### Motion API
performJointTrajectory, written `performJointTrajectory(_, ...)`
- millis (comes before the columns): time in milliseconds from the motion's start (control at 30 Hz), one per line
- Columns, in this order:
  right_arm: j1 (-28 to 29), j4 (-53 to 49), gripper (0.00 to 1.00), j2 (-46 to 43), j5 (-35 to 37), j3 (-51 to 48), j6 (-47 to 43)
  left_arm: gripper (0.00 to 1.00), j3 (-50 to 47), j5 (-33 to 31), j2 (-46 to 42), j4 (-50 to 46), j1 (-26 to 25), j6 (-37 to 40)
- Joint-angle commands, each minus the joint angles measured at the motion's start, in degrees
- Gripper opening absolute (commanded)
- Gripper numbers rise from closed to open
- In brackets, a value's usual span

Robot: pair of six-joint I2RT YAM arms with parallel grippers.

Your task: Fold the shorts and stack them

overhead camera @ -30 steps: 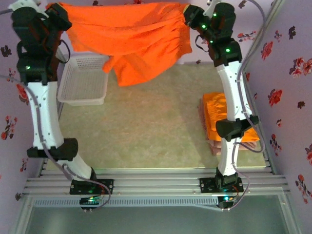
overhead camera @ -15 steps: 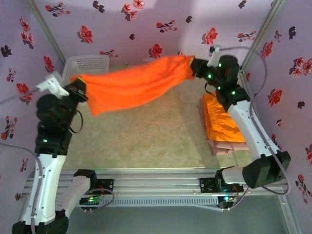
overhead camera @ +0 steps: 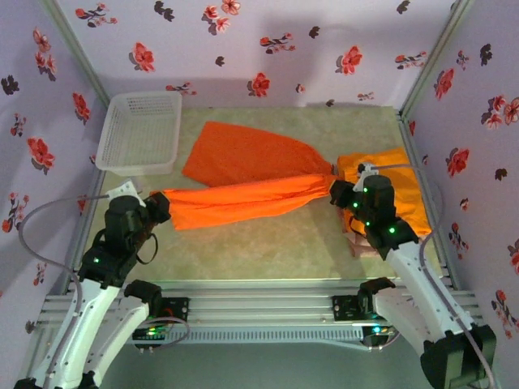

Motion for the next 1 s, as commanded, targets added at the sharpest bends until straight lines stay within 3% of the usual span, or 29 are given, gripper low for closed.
performJointTrajectory(0,0.25,-2.89,0.0,-0.44,3.28,-0.36,2.06,0.0,5.68,-4.75,2.08,-0.61,-0.29,3.01)
performJointTrajectory(167,0.76,-3.77,0.0,3.79,3.47,3.26,3.06,0.0,15.76,-4.96,13.23,3.62,-0.33,7.76)
performJointTrajectory(367,1.13,-8.07,0.01,10.57,9.53,10.18,3.96,0.0,29.21,-6.69,30.69,6.81,-0.25,12.3)
performJointTrajectory(600,1.04,-11.28,0.02,21.95,16.03,17.74,6.4,0.0,41.04,-7.03,48.01,10.29,0.22,14.0)
performJointTrajectory(967,-0.46,-11.36,0.01,36.93,18.23,28.31,7.66,0.0,59.76,-7.08,70.14,9.3,1.51,15.67)
